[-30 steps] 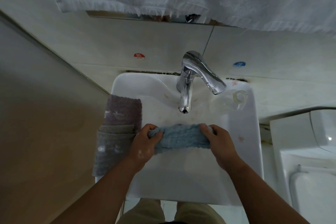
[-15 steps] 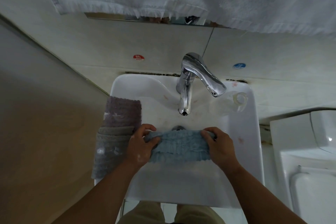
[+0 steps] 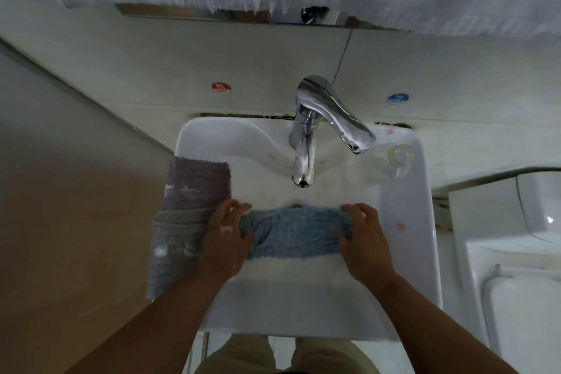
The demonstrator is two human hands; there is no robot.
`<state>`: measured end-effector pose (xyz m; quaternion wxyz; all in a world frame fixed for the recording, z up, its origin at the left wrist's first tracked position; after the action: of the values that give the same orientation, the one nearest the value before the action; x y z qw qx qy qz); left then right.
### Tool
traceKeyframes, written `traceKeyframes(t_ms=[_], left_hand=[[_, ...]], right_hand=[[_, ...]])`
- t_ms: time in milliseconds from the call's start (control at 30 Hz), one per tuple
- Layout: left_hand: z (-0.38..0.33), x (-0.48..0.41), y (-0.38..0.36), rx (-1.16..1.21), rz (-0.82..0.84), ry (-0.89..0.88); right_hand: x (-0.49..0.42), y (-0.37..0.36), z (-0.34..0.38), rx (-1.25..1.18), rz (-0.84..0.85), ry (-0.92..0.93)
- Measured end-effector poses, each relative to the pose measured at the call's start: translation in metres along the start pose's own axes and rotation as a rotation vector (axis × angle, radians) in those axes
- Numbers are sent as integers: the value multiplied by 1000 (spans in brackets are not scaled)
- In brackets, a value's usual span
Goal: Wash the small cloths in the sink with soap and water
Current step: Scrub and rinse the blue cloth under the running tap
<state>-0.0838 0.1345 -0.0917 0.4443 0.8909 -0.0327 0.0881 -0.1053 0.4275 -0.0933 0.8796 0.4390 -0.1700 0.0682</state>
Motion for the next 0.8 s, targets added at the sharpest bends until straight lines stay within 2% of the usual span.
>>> traceKeyframes(t_ms=[67, 167, 300, 567, 733, 800], left_hand=[[-5, 6, -3, -59, -13, -85], [-7, 13, -18, -111, 111, -120], [-4, 14, -25, -175, 138, -105], [-5, 16, -10, -106, 71, -87], [-13, 23, 8, -52, -84, -191], [-14, 26, 8, -82, -90, -236]], right_hand=[[6, 2, 1, 77, -73, 70], [8, -1, -4, 169, 15, 101], [0, 0, -14, 228, 83, 83], [-3, 9, -11, 226, 32, 102], [5, 26, 2, 177, -28, 192], [11, 27, 3, 184, -14, 207]])
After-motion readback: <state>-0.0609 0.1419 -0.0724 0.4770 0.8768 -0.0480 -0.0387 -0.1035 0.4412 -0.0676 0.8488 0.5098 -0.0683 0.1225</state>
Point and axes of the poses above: each hand's wrist, its own x-axis away from the middle knuckle, its own y-axis out of the back of the hand, z = x × y, the point moved 3 cm from there along -x, towards the middle knuckle, and after that the axes turned 3 degrees about -y, right-handed, at the moved point
